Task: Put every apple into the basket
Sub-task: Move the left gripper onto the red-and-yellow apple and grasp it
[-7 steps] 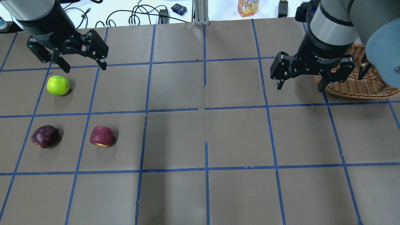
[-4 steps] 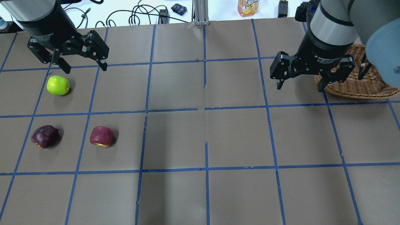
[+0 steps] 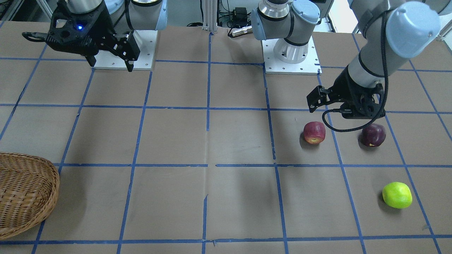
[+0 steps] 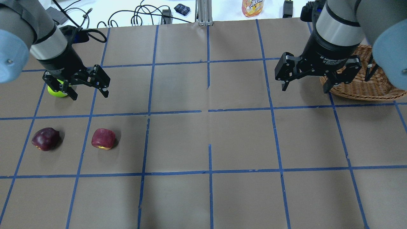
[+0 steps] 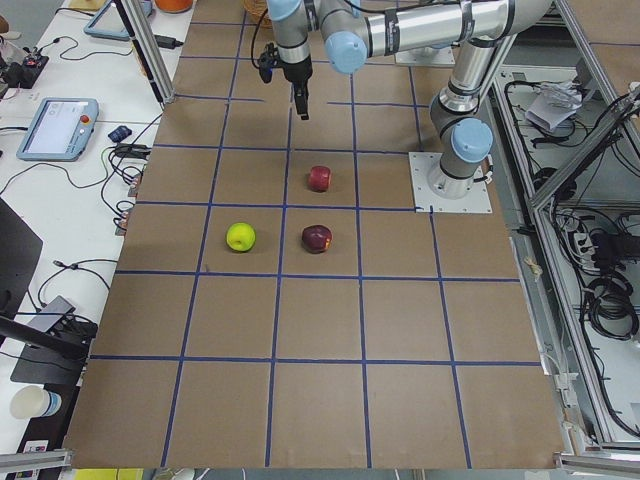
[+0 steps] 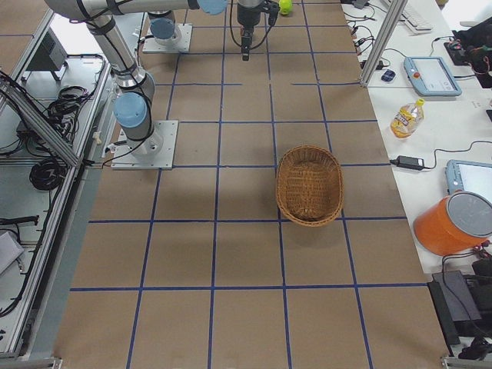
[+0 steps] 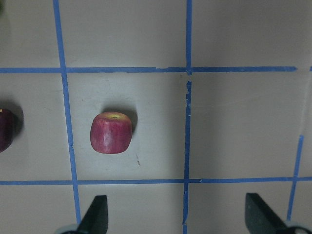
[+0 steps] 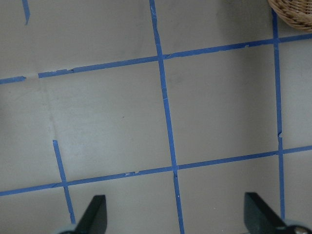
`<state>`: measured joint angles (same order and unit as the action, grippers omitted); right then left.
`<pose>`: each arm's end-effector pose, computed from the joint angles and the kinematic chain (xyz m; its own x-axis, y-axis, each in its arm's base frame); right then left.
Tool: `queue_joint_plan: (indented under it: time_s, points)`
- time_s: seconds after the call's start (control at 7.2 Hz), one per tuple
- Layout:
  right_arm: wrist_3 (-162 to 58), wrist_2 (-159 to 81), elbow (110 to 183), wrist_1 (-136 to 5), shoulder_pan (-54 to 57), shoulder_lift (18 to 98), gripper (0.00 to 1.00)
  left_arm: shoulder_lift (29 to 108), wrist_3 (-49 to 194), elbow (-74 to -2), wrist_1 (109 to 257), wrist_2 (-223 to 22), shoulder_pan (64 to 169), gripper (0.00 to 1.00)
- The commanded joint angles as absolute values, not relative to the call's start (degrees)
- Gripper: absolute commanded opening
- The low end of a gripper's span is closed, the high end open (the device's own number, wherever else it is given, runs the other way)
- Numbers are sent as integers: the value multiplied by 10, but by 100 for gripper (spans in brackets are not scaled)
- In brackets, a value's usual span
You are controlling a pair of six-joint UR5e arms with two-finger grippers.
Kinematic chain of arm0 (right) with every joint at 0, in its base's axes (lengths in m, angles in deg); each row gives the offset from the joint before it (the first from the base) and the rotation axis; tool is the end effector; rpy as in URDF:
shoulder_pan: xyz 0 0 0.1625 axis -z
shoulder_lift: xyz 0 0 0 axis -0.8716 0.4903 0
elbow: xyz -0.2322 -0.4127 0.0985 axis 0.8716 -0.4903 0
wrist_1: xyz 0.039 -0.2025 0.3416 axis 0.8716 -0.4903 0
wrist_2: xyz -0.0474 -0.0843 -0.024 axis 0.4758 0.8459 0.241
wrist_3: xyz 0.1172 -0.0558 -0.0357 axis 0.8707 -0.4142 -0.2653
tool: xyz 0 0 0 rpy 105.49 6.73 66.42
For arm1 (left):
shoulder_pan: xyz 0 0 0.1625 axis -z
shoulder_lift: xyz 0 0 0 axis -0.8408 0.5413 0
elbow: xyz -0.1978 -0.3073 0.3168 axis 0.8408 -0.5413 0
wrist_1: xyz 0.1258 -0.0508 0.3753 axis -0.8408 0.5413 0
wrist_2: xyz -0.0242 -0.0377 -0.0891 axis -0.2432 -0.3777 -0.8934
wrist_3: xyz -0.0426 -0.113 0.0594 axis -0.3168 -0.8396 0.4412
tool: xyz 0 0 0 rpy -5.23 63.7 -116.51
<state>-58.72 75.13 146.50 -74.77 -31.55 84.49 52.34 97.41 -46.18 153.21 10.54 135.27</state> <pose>0.1469 -0.4145 0.5280 -0.9910 0.1324 0.0206 0.1328 0.9910 0.0175 -0.0330 -0.4913 0.4169 -0.9990 -0.0327 0.0312 -0.0280 0.9893 0.1431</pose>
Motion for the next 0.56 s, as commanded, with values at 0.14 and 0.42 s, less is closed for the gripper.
queue_joint_plan:
  time_s: [0.14,0.42]
  points:
    - [-589,757,1465,-746,-316,845,100,557,1093,-612,1359,135,1290,100]
    - [-589,760,1465,-745,-316,845,100,579,1088,-635,1341,137,1290,100]
